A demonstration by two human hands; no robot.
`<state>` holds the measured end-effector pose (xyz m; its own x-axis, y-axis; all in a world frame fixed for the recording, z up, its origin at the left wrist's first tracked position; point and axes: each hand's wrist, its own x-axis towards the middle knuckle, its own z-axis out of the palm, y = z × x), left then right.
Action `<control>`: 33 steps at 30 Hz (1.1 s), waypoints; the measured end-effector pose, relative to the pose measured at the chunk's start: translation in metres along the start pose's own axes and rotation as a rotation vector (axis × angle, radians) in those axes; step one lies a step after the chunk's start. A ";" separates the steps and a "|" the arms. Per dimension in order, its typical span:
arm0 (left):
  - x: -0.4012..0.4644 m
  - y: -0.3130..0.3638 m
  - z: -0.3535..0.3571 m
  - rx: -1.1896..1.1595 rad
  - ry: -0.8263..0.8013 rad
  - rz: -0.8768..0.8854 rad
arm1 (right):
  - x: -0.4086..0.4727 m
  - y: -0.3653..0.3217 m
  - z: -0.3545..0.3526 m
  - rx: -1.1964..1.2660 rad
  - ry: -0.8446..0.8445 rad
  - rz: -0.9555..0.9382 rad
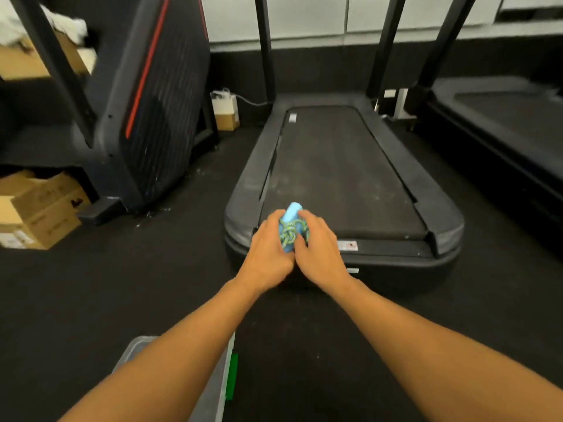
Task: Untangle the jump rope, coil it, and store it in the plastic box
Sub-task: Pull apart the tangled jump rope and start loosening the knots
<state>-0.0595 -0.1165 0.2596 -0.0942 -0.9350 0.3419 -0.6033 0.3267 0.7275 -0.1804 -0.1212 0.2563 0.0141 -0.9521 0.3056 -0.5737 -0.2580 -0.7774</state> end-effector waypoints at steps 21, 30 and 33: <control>0.064 0.198 -0.078 -0.616 0.222 0.349 | 0.038 -0.160 -0.178 0.223 0.397 -0.343; 0.088 0.195 -0.085 -0.682 0.187 0.258 | 0.066 -0.160 -0.169 0.313 0.472 -0.212; 0.091 0.196 -0.090 -0.647 0.144 0.250 | 0.071 -0.159 -0.169 0.342 0.509 -0.199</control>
<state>-0.1150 -0.1255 0.4866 -0.0359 -0.8087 0.5872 0.0189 0.5869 0.8094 -0.2266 -0.1203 0.4946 -0.3456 -0.7051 0.6192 -0.3058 -0.5392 -0.7847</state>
